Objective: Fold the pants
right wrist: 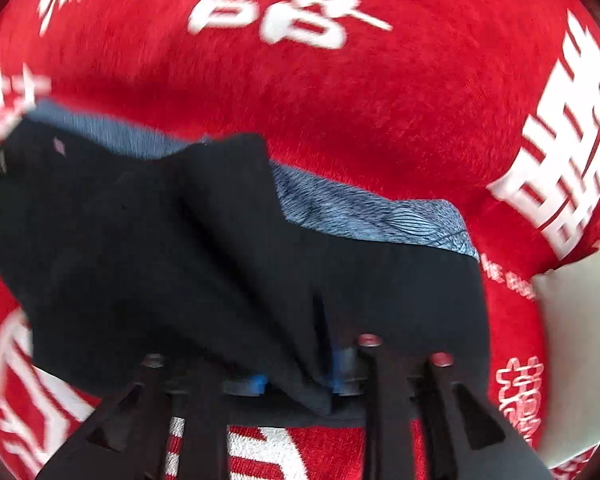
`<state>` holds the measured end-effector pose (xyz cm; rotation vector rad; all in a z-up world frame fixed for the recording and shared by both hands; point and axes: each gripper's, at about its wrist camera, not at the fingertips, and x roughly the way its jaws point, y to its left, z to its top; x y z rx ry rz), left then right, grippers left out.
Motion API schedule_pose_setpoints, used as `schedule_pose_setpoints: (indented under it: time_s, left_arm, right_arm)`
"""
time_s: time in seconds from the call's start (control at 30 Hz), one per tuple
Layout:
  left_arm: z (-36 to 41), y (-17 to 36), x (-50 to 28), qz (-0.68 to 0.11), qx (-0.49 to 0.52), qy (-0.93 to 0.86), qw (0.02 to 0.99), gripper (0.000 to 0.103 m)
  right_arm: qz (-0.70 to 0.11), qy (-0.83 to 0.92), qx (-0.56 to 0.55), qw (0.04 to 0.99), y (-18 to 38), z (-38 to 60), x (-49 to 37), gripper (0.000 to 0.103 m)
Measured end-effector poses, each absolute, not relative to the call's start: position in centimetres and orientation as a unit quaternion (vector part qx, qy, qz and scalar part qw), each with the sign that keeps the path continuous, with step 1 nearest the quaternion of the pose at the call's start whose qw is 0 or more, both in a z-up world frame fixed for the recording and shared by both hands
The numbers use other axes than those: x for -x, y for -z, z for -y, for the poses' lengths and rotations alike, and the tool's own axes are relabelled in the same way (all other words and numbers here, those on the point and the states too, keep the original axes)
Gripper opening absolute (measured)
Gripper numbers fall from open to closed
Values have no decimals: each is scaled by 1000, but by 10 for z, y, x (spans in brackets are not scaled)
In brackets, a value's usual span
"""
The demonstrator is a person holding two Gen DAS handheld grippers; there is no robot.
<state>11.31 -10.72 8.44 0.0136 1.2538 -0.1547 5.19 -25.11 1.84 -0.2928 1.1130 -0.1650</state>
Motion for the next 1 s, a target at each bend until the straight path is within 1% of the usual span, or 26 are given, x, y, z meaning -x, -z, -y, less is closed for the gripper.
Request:
schedule_pose_setpoints:
  time_s: [0.03,0.07,0.13,0.2,0.23,0.33,0.43,0.57,0.7,0.73,0.77,0.8,0.83,0.9,0.93,0.97,1.0]
  left_arm:
    - [104,-84,-114,-587,-1,75,806,84]
    - [112,-84,-115,-588,2,79,805,84]
    - [115,-85,-118,-591,7,89,802,84]
    - [121,-89,-116,-596,15,110,795,84]
    - [125,-90,-116,-598,18,122,792,84]
    - [155,-100,-110,-598,16,172,783,84]
    - [193,-104,-106,-598,11,222,770,84]
    - [222,-92,-108,-614,-2,244,750,84]
    - [229,-80,-107,-635,3,245,733,84]
    - [230,-79,-106,-637,7,248,730,81]
    - [233,-78,-105,-639,11,256,725,61]
    - [236,-76,-104,-647,11,263,716,37]
    - [239,-74,-103,-654,6,262,710,33]
    - [242,-74,-100,-655,3,265,708,33]
    - [243,-74,-98,-654,-2,267,708,29]
    - [241,-72,-94,-656,-13,264,707,19]
    - [238,-69,-90,-659,-21,260,705,19]
  right_arm:
    - [-525,76,149,834,-17,244,-51,61]
    - [-521,71,166,834,-17,235,-44,64]
    - [-509,45,186,839,-26,223,-23,66]
    - [-511,29,179,841,-36,224,-7,67]
    - [-514,23,158,843,-47,237,0,67]
    - [-530,21,48,846,-72,286,11,67]
    - [-539,36,-40,840,-81,334,10,67]
    - [-548,49,-82,831,-84,361,14,67]
    - [-553,53,-124,823,-78,382,17,67]
    - [-553,52,-130,821,-77,384,18,67]
    - [-555,52,-136,819,-75,387,18,67]
    - [-556,51,-141,817,-73,387,18,67]
    - [-558,50,-144,816,-73,385,21,66]
    - [-561,47,-156,811,-72,389,20,63]
    - [-562,47,-159,811,-72,390,19,62]
    - [-561,48,-162,810,-73,391,20,62]
    - [-560,49,-163,811,-74,392,21,61]
